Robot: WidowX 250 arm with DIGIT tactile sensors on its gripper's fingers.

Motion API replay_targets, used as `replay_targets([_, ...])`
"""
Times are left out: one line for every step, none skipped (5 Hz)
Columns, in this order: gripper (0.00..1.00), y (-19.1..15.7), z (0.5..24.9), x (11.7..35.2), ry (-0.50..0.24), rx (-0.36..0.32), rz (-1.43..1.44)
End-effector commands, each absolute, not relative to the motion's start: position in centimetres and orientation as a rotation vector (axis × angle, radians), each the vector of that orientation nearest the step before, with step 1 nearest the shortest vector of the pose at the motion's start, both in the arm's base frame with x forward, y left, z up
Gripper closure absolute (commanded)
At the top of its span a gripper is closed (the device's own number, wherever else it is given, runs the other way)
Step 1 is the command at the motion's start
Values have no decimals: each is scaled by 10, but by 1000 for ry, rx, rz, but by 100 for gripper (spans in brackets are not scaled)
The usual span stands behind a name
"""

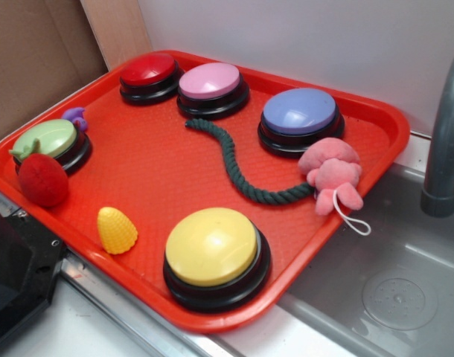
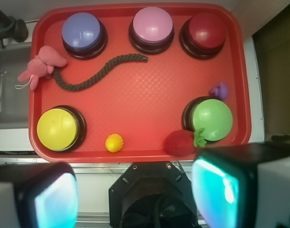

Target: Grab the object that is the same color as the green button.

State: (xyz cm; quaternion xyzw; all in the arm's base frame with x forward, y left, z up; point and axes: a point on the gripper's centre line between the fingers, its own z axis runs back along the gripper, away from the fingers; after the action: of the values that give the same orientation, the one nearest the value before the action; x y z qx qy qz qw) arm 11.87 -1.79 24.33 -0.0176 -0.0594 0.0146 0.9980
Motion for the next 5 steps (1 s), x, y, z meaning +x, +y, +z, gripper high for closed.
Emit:
replay_targets([0, -18, 243, 119, -119, -35, 29])
replay_targets([0, -29, 233, 138, -96, -80, 194])
replay_targets([0, -43, 225, 158, -112, -17, 309])
replay_targets([0, -62, 199, 181, -114, -63, 498])
replay_targets([0, -80, 161, 199, -170, -45, 733])
